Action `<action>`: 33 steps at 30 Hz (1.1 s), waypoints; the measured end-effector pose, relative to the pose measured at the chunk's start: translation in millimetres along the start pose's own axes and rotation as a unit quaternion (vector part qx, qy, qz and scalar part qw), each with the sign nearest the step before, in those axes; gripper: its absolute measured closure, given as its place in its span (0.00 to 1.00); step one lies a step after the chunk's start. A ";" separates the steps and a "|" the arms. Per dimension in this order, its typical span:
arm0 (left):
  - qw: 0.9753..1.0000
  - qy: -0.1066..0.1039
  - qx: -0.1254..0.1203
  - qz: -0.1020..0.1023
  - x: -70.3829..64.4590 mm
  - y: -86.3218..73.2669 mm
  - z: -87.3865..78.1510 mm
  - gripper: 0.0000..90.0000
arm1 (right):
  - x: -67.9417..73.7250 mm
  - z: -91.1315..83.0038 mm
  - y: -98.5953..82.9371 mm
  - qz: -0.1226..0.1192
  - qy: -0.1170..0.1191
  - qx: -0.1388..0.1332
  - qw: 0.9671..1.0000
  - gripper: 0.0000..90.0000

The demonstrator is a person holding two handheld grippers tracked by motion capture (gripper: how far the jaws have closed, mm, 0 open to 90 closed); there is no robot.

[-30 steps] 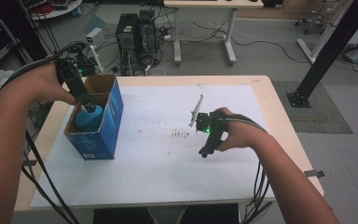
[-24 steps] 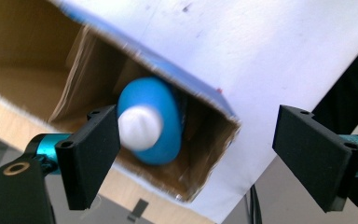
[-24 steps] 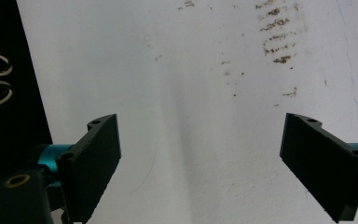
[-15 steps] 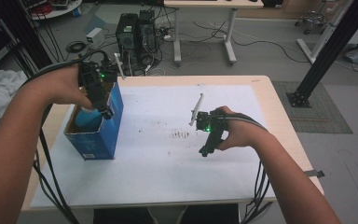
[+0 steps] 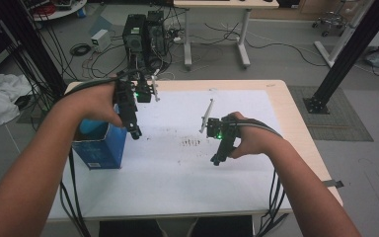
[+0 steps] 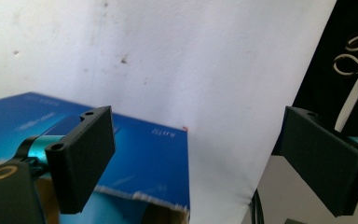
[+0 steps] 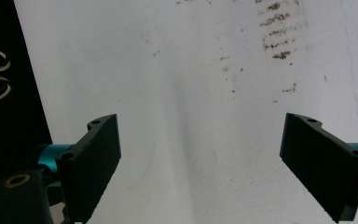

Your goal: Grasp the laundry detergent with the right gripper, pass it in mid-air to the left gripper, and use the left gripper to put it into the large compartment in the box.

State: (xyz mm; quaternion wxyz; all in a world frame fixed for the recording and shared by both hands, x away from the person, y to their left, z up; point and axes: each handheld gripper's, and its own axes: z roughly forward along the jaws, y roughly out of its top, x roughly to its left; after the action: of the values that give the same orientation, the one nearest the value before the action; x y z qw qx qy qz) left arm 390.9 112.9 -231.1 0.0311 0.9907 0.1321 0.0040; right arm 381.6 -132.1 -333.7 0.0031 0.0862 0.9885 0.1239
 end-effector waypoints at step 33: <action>0.998 -0.026 -0.011 0.051 -9.6 25.8 50.0 0.12 | -11.2 0.5 -8.7 0.009 0.000 0.025 1.000 0.13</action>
State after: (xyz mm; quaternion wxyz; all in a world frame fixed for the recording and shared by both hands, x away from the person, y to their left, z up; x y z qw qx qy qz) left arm 389.1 82.5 -279.4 0.0453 0.9956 0.0802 -0.0184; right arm 391.1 -142.2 -336.4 0.0001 0.0952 0.9905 0.0993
